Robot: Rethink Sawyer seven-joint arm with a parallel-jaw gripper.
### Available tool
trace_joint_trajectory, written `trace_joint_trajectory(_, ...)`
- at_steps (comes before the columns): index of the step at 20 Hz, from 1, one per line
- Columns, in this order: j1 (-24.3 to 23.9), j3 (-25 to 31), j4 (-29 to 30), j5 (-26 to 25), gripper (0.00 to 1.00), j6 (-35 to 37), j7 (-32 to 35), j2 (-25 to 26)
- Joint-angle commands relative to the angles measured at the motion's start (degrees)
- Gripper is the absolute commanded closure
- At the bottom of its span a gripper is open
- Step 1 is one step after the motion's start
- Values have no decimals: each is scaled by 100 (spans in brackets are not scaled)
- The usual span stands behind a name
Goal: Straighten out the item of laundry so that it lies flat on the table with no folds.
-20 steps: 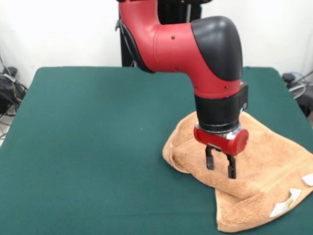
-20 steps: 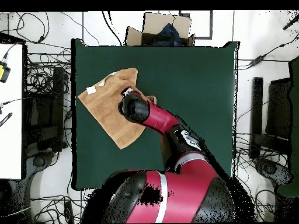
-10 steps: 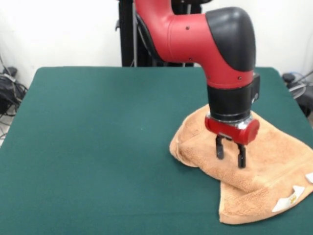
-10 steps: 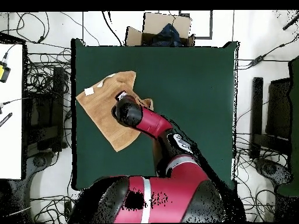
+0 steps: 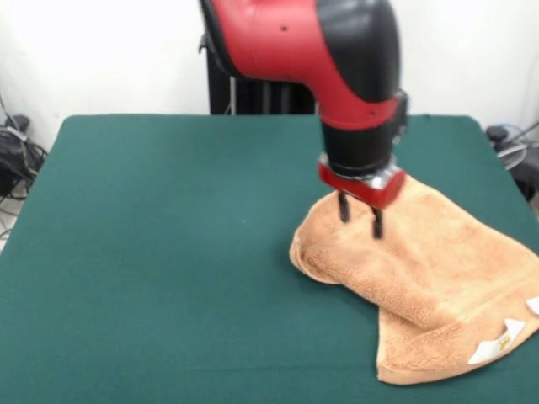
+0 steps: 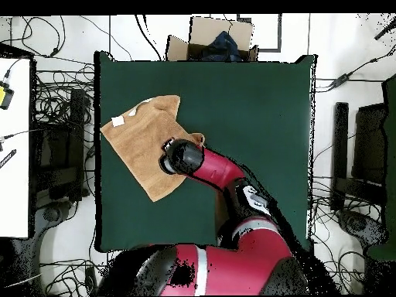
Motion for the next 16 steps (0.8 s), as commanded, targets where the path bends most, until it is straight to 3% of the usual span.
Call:
trace_joint_trajectory(1, -552, -426, -151, -741, 0, 821, -316, 112)
trace_joint_trajectory(6, -715, -366, -451, -1164, 0, 884, -260, 221)
trace_joint_trajectory(16, -673, -664, -1802, -1883, 0, 760, -196, 881)
